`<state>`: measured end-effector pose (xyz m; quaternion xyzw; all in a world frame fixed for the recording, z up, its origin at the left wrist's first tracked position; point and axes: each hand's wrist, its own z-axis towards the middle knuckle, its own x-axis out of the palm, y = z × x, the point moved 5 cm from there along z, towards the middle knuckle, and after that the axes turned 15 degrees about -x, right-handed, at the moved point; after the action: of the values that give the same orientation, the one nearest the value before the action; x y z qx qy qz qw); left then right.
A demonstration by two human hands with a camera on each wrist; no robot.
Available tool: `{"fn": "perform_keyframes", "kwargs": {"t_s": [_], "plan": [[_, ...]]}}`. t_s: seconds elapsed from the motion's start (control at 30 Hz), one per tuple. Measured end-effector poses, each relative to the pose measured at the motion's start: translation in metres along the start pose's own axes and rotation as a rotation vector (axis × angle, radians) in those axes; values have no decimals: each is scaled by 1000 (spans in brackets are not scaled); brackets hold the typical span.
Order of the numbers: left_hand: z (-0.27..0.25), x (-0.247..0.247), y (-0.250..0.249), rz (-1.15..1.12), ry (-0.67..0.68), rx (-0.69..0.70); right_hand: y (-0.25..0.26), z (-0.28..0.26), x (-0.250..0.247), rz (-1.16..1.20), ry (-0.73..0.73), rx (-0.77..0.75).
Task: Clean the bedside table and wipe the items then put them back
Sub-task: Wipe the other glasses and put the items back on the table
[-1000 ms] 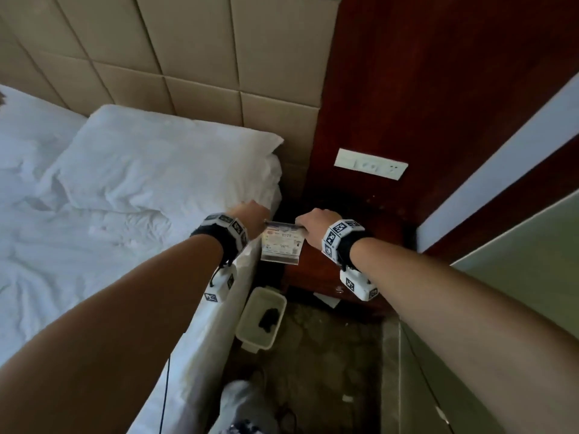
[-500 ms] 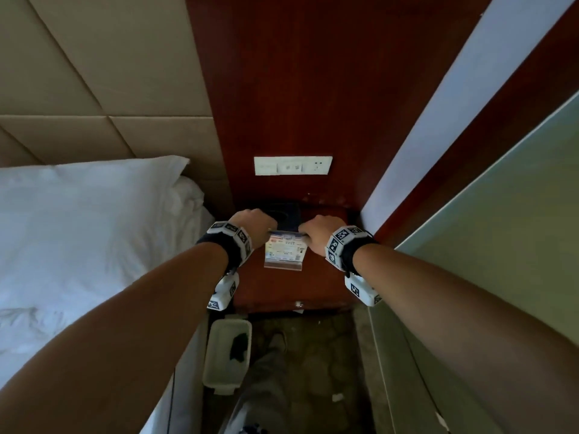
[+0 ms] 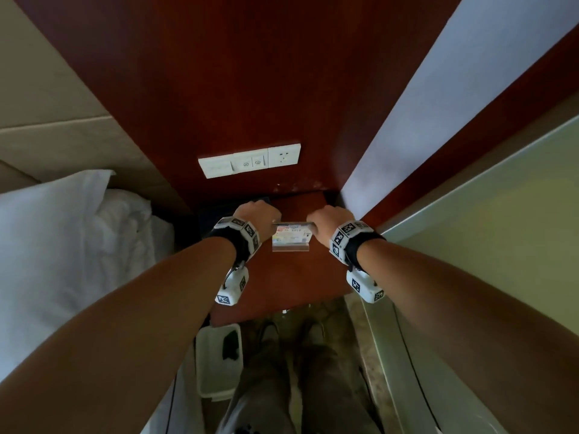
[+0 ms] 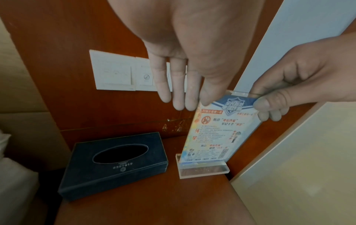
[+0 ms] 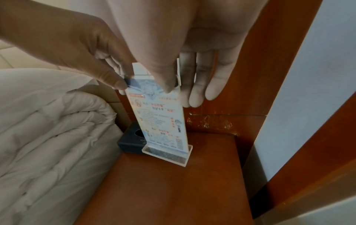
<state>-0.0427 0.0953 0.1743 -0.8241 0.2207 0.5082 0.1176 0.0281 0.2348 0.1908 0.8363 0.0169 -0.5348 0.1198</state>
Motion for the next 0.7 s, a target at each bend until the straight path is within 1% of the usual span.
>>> {"fn": "perform_keyframes", "kwargs": {"t_s": [0.27, 0.37, 0.53, 0.7], "plan": [[76, 31, -18, -35, 90, -63, -61, 54, 36, 78, 18, 58], [104, 46, -21, -100, 122, -112, -83, 79, 53, 94, 42, 50], [148, 65, -27, -124, 105, -166, -117, 121, 73, 81, 61, 26], [180, 78, -27, -134, 111, -230, -137, 153, 86, 98, 50, 27]]}}
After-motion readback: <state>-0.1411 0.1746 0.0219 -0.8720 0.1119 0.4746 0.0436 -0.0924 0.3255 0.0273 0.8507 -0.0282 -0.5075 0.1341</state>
